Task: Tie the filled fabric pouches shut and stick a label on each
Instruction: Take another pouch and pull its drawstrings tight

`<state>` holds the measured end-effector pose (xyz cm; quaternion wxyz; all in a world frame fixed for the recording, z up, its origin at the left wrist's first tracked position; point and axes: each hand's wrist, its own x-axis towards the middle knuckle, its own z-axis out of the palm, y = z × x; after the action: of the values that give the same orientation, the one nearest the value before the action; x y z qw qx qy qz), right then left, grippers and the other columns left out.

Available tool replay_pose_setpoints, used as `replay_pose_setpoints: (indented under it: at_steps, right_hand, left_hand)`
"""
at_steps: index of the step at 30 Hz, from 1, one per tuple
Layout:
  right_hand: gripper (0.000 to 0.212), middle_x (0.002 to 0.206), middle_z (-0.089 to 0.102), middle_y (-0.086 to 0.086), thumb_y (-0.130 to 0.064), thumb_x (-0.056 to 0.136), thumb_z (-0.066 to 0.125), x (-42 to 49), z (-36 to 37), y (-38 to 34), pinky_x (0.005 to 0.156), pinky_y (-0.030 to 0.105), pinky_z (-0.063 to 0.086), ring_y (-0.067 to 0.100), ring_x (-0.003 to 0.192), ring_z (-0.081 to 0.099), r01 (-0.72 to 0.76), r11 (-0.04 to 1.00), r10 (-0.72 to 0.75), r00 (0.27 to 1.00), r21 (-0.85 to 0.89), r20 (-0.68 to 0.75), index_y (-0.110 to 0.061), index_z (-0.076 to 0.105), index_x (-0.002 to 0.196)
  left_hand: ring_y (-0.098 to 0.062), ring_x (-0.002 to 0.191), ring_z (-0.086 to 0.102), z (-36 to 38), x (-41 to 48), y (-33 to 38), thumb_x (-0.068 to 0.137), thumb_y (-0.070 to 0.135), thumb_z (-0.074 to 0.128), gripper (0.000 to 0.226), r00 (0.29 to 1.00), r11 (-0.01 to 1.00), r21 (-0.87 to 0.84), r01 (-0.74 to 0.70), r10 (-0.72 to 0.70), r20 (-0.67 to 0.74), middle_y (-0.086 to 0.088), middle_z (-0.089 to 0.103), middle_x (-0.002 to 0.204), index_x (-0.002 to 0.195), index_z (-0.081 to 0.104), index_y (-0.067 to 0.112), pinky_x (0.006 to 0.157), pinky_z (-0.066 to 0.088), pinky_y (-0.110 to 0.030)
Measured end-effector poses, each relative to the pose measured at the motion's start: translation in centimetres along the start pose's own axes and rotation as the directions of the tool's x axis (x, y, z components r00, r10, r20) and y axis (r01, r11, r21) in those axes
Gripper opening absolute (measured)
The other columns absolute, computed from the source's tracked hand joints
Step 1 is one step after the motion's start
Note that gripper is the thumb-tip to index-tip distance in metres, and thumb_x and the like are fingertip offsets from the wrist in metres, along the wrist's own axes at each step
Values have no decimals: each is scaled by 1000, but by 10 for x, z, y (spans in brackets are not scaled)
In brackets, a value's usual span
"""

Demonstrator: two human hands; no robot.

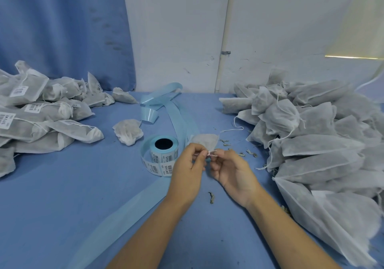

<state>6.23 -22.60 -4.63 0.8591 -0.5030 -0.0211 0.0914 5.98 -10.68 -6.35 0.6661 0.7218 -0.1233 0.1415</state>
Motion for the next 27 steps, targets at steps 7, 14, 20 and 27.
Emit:
replay_pose_setpoints:
  at_steps: [7, 14, 20, 27]
  right_hand:
    - [7, 73, 63, 3, -13, 74, 58, 3, -2, 2, 51, 18, 47, 11, 61, 59, -23, 978, 25, 1000, 207, -7, -10, 63, 71]
    - [9, 72, 65, -1, -13, 74, 59, 3, -6, 1, 49, 17, 47, 10, 59, 61, 0, 954, 24, 997, 300, -77, -8, 60, 81]
    - [8, 73, 64, -2, -14, 74, 58, 5, -8, 0, 51, 17, 48, 8, 58, 59, 36, 939, 0, 995, 343, -103, -11, 57, 82]
    - [7, 69, 62, 1, -11, 73, 58, 4, -9, 0, 59, 18, 53, 11, 61, 61, 89, 922, -47, 992, 378, -121, -8, 59, 79]
  left_hand:
    - [-1, 67, 53, 0, 1, -1, 97, 16, 53, 17, 999, 999, 4, 40, -40, -18, 12, 61, 77, 84, 58, 26, 69, 46, -18]
    - [4, 64, 51, 0, 0, 2, 94, 17, 58, 17, 1000, 999, 42, 16, -15, -26, 14, 58, 75, 81, 61, 28, 66, 40, -11]
    - [6, 75, 54, 1, 1, 4, 93, 14, 59, 14, 1000, 996, 92, -19, 20, -11, 5, 64, 86, 85, 66, 23, 70, 38, -6]
    - [6, 77, 55, 1, 1, 4, 93, 15, 60, 15, 1000, 994, 109, 5, -3, -15, 6, 66, 87, 85, 66, 26, 72, 39, -6]
